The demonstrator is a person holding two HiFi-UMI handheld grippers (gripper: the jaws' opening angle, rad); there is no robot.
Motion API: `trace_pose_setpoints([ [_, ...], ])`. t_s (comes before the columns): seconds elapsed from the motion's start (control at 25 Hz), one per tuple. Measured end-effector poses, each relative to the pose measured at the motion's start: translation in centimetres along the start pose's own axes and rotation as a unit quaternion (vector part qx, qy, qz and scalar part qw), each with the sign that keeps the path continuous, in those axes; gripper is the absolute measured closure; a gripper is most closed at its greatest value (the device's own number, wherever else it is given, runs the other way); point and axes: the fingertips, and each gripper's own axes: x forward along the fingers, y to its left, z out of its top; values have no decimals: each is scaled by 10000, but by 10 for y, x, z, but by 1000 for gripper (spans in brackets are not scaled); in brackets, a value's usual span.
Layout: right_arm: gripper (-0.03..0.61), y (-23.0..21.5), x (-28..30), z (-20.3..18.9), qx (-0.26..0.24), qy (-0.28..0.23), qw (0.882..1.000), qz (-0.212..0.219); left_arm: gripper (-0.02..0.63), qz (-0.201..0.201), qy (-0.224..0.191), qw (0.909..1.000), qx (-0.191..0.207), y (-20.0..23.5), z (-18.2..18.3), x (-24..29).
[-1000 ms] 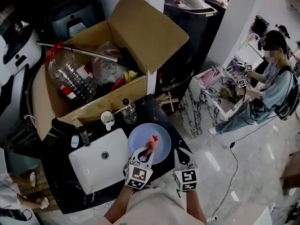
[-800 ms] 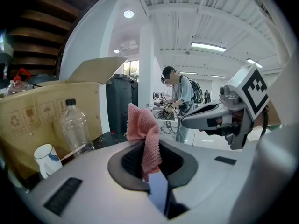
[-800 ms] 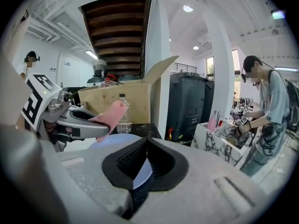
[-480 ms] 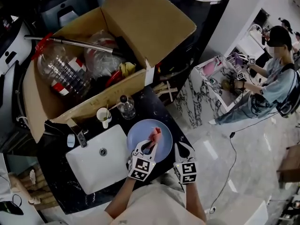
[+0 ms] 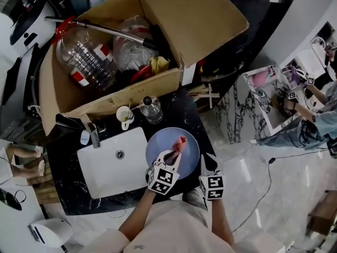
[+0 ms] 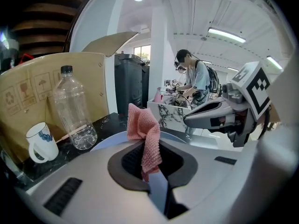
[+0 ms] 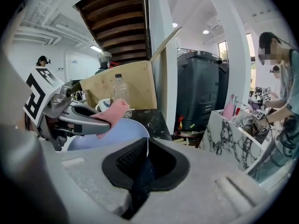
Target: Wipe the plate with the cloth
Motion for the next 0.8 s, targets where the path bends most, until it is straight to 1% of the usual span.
trace_pose_setpoints([
  [0.16,571,-6,12,-8,-89,76,9995,290,580,182,117,9997,-84,-2,-6,13],
  [0.32,565,-6,22,-17,-115,140,9984,531,580,268,230,9993,-123,-4,-15,24],
  [0.56,557,2,30,-28,-123,282,9967,746,580,182,422,9989,-79,-18,-25,36],
  [0.8,552,6,37,-33,-103,323,9962,808,580,37,548,9985,61,-25,-29,48],
])
